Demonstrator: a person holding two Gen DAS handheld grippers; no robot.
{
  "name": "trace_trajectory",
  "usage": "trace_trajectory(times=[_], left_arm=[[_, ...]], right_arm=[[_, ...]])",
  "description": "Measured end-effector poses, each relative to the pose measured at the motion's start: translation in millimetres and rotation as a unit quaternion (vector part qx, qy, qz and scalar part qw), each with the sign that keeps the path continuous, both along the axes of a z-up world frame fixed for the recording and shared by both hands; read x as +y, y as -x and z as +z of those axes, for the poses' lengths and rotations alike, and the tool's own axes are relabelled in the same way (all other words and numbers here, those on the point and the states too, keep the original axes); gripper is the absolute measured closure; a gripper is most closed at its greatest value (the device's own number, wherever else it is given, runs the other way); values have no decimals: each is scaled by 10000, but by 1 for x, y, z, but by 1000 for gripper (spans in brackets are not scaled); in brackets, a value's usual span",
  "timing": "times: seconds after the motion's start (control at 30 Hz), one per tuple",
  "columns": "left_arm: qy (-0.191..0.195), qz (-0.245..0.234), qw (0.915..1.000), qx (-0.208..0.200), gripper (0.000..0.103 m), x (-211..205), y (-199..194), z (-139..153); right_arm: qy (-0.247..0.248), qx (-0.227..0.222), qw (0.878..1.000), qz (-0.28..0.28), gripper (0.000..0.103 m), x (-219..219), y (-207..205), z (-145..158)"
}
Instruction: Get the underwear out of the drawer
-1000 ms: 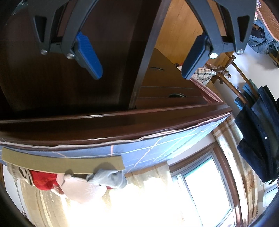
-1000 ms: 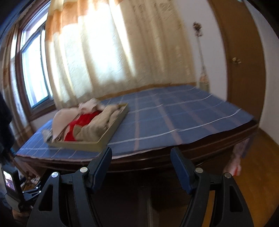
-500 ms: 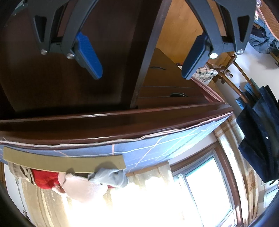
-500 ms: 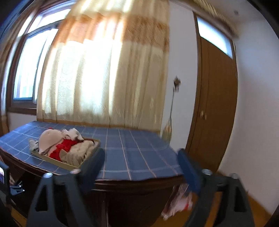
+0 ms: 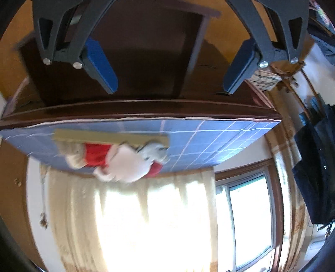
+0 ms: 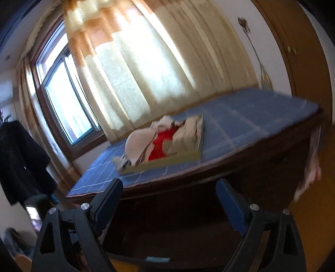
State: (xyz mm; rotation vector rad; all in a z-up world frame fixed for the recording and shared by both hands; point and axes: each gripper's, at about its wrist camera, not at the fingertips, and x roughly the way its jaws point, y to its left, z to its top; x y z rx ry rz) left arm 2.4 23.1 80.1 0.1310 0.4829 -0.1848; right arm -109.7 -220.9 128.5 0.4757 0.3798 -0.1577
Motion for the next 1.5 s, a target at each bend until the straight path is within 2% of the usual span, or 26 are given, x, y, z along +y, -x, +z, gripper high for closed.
trace_trajectory(times=[0.1,0.17,0.3,0.47,0.7,0.9,1.5], left_arm=[[77,-18,10000,21,0,-4,18,6],[36,-83,9998,173,0,-10,24,4],[-257,-38,9996,84,0,-24,30,2],[-291,-9,9996,-24,0,-27,38,6],[-90,22,9999,-41,0,-21,41,15],[-194,15,9994,-272,0,-23,51,23],[-138,28,9993,-355,0,-23,56,31]], right_arm=[[322,115,9990,-299,11,14,4,-5],[647,376,9961,-473,11,22,1,-6],[902,543,9938,-368,11,31,-5,-12],[1260,481,9904,-292,11,39,-2,-10],[1628,61,9858,-414,11,50,12,8],[1736,-97,9839,-416,11,55,18,19],[1818,-347,9817,-458,11,57,28,28]])
